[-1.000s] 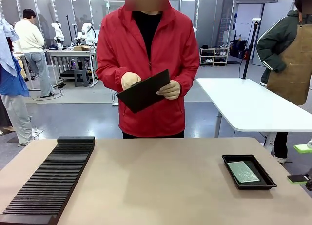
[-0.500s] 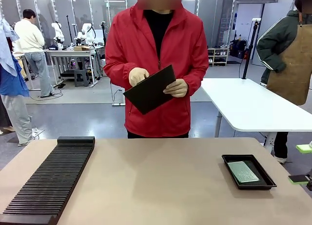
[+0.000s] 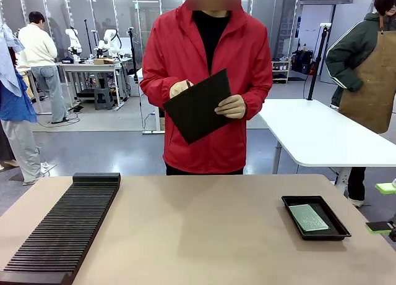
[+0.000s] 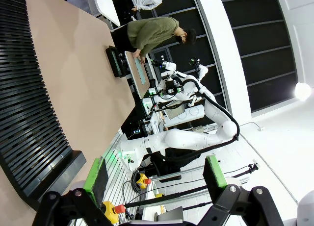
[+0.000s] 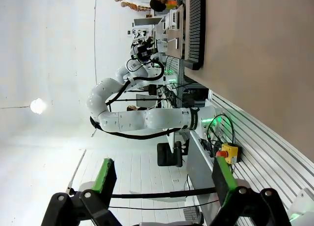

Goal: Inspect the PCB.
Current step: Place the Blank PCB in the ESD tray.

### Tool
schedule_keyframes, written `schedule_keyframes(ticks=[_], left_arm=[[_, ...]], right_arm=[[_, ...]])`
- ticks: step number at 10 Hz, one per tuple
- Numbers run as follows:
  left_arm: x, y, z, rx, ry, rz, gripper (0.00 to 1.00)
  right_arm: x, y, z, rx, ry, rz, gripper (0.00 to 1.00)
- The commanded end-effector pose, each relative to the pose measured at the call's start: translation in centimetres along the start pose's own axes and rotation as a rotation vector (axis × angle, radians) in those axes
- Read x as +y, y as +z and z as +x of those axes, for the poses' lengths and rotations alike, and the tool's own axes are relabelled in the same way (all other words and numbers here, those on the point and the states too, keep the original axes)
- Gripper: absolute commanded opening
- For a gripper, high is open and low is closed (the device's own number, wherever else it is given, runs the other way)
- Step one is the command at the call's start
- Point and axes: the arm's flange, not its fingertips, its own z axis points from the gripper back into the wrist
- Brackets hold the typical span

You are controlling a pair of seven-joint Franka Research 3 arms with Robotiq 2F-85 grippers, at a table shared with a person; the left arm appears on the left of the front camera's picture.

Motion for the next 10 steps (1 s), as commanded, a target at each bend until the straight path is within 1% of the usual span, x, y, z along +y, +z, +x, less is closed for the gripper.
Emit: schedule_keyframes(ticks=[1, 10], left_arm=[[-0.27, 0.05, 0.03, 0.0, -0.002, 0.002, 1.0], [-0.27, 0.05, 0.03, 0.0, -0.002, 0.002, 1.0]], right_arm=[[0.01, 0.07, 0.08, -0.006, -0.004, -0.003, 1.0], [0.01, 0.07, 0.08, -0.006, -0.004, -0.003, 1.0]])
